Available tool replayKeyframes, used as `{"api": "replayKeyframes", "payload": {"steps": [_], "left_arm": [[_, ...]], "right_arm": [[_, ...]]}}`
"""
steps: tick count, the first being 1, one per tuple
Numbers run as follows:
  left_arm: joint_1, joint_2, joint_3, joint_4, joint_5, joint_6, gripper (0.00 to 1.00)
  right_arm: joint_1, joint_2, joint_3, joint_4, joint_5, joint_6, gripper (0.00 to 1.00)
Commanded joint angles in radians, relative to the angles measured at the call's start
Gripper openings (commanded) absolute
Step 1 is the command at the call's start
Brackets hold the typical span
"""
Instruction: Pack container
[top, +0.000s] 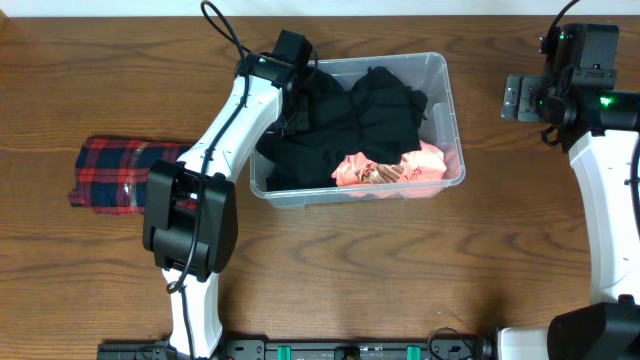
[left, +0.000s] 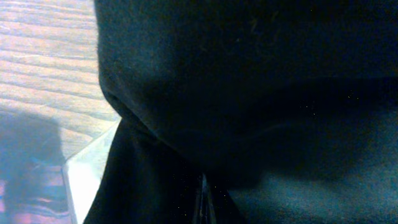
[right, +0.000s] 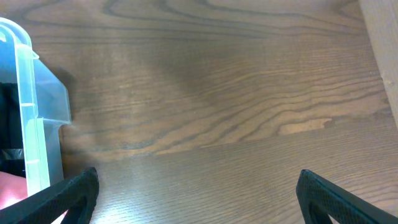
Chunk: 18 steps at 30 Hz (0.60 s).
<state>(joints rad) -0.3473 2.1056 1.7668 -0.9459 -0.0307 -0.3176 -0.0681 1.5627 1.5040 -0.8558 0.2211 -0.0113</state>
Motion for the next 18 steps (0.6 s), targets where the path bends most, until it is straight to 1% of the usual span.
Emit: {"api": "replayKeyframes", "payload": {"steps": [1, 7, 12, 18], "left_arm": [[-0.005, 0.014, 0.009, -0.010, 0.039, -0.009, 0.06], [-0.005, -0.055, 0.085, -0.004, 0.039, -0.010, 0.06], [-0.008, -0.125, 0.087, 0.029, 0.040, -0.010, 0.06], [-0.012, -0.130, 0.084, 0.073, 0.039, -0.010, 0.06]], "right_arm": [[-0.006, 0.005, 0.000, -0.001, 0.007, -0.001, 0.99], [-0.006, 0.005, 0.000, -0.001, 0.007, -0.001, 0.99], [-0.006, 0.005, 0.000, -0.001, 0.007, -0.001, 0.99], [-0.006, 0.005, 0.000, -0.001, 0.007, -0.001, 0.99]]}}
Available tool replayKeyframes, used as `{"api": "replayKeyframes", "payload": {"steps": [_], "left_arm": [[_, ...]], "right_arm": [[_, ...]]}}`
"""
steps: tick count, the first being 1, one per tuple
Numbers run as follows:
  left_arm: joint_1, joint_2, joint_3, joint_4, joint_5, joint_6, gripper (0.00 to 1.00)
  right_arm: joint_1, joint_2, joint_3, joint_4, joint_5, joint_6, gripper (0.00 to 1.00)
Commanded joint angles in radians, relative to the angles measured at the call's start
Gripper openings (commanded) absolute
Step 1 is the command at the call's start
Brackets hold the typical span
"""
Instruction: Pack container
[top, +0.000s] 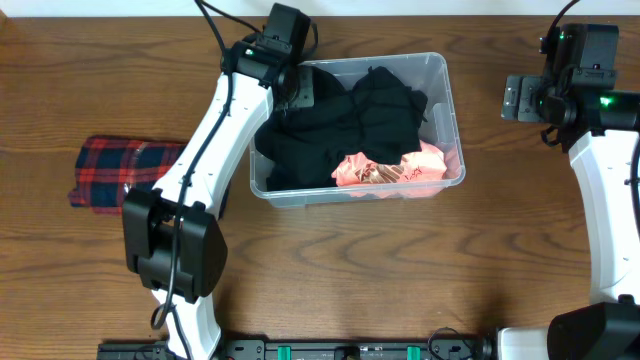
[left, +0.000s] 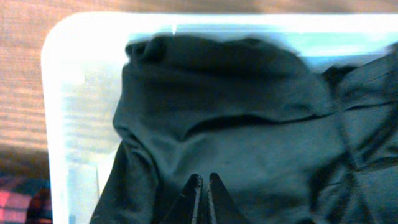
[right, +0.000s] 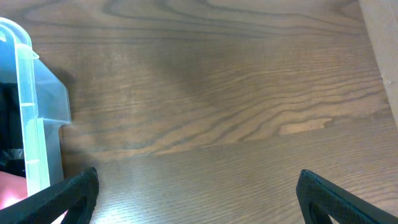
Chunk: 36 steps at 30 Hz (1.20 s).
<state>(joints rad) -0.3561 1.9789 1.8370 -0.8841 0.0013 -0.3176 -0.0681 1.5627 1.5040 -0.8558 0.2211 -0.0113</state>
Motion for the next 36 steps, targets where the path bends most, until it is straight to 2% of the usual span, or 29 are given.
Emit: {"api": "replayKeyframes", "payload": {"steps": [1, 13, 24, 29, 36], "left_arm": [[-0.003, -0.003, 0.013, 0.020, 0.007, -0.010, 0.06], [-0.003, 0.083, -0.005, 0.147, 0.007, -0.010, 0.06], [-0.003, 0.283, -0.008, 0.193, 0.016, -0.010, 0.06], [-0.003, 0.236, 0.000, 0.192, 0.017, -0.009, 0.06], [-0.003, 0.031, 0.006, 0.185, 0.014, -0.005, 0.06]], "right_arm": [[-0.006, 0.005, 0.000, -0.001, 0.007, -0.001, 0.99], [-0.006, 0.005, 0.000, -0.001, 0.007, -0.001, 0.99], [-0.006, 0.005, 0.000, -0.001, 0.007, -0.001, 0.99], [-0.006, 0.005, 0.000, -0.001, 0.007, -0.001, 0.99], [-0.006, 0.005, 0.000, -0.001, 0.007, -0.001, 0.99]]}}
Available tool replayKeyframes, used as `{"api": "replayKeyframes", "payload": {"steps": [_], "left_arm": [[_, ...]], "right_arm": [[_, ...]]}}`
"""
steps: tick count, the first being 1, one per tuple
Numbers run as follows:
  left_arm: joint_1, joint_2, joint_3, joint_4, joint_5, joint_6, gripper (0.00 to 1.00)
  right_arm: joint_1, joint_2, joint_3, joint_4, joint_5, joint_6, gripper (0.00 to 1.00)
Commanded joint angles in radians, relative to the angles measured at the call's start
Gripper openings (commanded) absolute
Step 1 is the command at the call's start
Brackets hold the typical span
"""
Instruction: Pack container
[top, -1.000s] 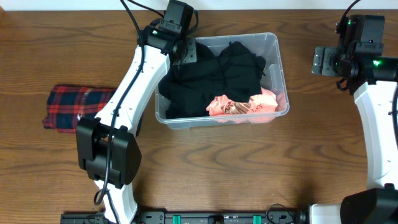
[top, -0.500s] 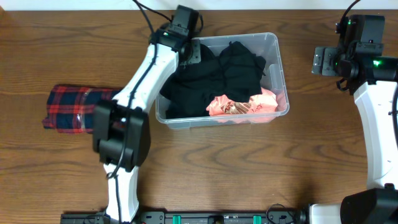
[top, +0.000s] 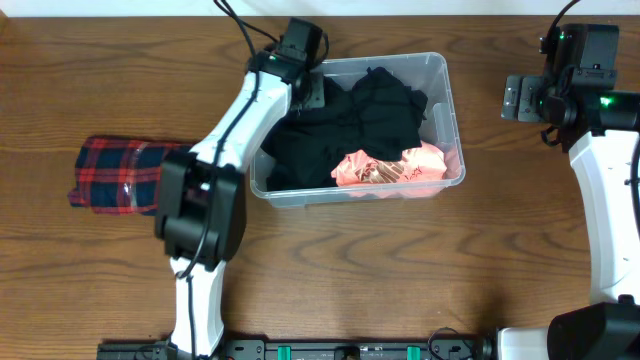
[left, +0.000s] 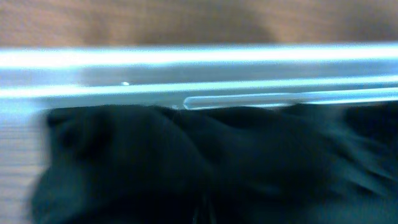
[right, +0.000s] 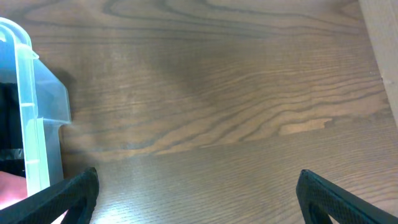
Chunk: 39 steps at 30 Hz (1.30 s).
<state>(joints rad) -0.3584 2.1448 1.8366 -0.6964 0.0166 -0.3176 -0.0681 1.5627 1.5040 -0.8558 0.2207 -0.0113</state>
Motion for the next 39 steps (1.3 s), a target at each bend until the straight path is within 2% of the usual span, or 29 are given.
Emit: {"api": "replayKeyframes", "payload": {"steps": [1, 7, 16, 24, 27, 35, 39], "left_arm": [[-0.002, -0.169, 0.007, -0.011, -0.001, -0.006, 0.06], [-0.013, -0.289, 0.007, -0.096, -0.001, -0.006, 0.06], [-0.047, -0.274, -0.004, -0.207, 0.000, -0.021, 0.06], [-0.129, -0.272, -0.179, -0.224, -0.001, -0.112, 0.06], [-0.169, -0.272, -0.284, -0.168, -0.002, -0.129, 0.06], [-0.217, -0.269, -0.613, 0.197, -0.001, -0.135, 0.09], [-0.214, -0.269, -0.651, 0.214, -0.001, -0.151, 0.10]], "right_arm": [[-0.006, 0.005, 0.000, -0.001, 0.007, -0.001, 0.99], [-0.006, 0.005, 0.000, -0.001, 0.007, -0.001, 0.99], [-0.006, 0.005, 0.000, -0.001, 0.007, -0.001, 0.99], [-0.006, 0.005, 0.000, -0.001, 0.007, -0.001, 0.99], [-0.006, 0.005, 0.000, -0.001, 0.007, -0.001, 0.99], [-0.006, 0.005, 0.000, -0.001, 0.007, -0.001, 0.99], [-0.006, 0.005, 0.000, -0.001, 0.007, -0.001, 0.99]]}}
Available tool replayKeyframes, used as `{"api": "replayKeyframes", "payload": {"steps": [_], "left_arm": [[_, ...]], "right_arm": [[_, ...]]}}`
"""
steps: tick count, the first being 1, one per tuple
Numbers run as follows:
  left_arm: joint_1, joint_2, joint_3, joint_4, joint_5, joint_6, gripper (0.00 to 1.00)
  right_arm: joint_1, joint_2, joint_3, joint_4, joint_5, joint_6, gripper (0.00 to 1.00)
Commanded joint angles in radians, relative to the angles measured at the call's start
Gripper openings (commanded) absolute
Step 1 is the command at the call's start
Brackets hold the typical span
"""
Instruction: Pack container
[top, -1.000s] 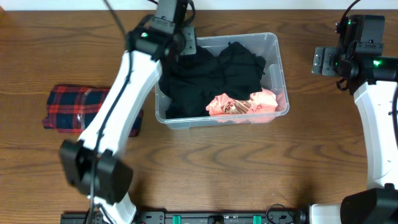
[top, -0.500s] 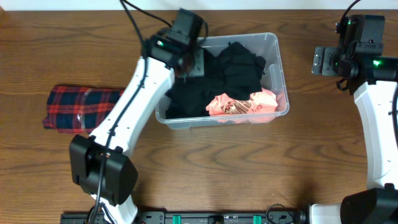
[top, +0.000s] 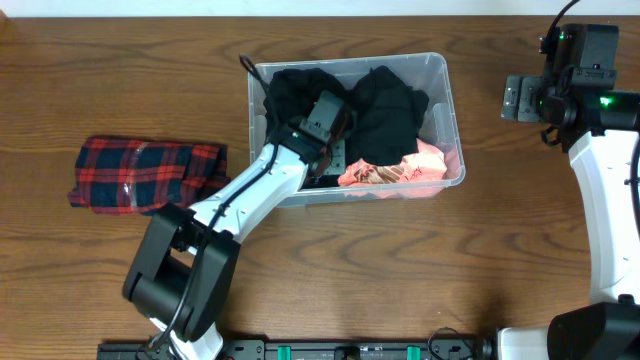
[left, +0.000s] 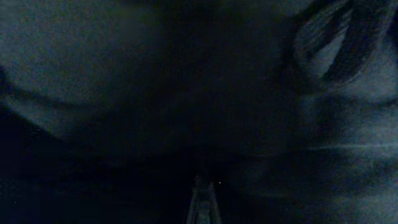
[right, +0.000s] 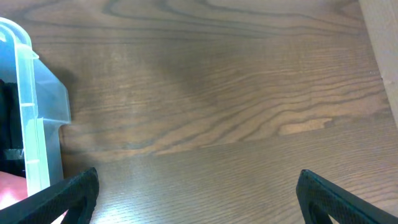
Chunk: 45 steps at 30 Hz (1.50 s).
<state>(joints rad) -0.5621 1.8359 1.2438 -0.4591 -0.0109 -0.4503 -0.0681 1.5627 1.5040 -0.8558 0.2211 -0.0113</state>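
A clear plastic bin (top: 452, 110) holds black clothes (top: 385, 110) and a pink cloth (top: 400, 168) at its front right. My left gripper (top: 332, 158) is down inside the bin's front-left part, against the black clothes. The left wrist view is nearly all dark fabric (left: 155, 93), with the left gripper (left: 202, 202) shut and its tips pressed together; whether cloth is pinched between them is hidden. A folded red plaid cloth (top: 140, 175) lies on the table left of the bin. My right gripper (right: 199, 199) hangs open over bare wood, right of the bin (right: 28, 93).
The wooden table (top: 400, 280) stretches in front of the bin and to both sides. The left arm crosses the bin's front-left wall. The right arm's base stands at the far right edge.
My left gripper was at the bin's rear wall, back left; now it is low in the front-left part. Black cloth is bunched higher in the back-left corner. The right arm has not moved.
My left gripper was buried in black cloth at the bin's back left. It then stood shut above that corner, then close to the rear wall. Now it is down in the front left of the bin. The right gripper stayed open throughout.
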Motion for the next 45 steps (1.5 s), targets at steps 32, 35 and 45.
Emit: {"api": "replayKeyframes", "payload": {"steps": [32, 35, 45], "left_arm": [[-0.108, -0.214, 0.079, 0.094, 0.030, -0.019, 0.10], [-0.143, -0.146, 0.079, 0.118, 0.030, -0.019, 0.10], [-0.206, 0.084, 0.079, 0.087, 0.030, -0.018, 0.10]], "right_arm": [[-0.006, 0.005, 0.000, -0.001, 0.007, -0.001, 0.99], [-0.006, 0.005, 0.000, -0.001, 0.007, -0.001, 0.99], [-0.006, 0.005, 0.000, -0.001, 0.007, -0.001, 0.99]]}}
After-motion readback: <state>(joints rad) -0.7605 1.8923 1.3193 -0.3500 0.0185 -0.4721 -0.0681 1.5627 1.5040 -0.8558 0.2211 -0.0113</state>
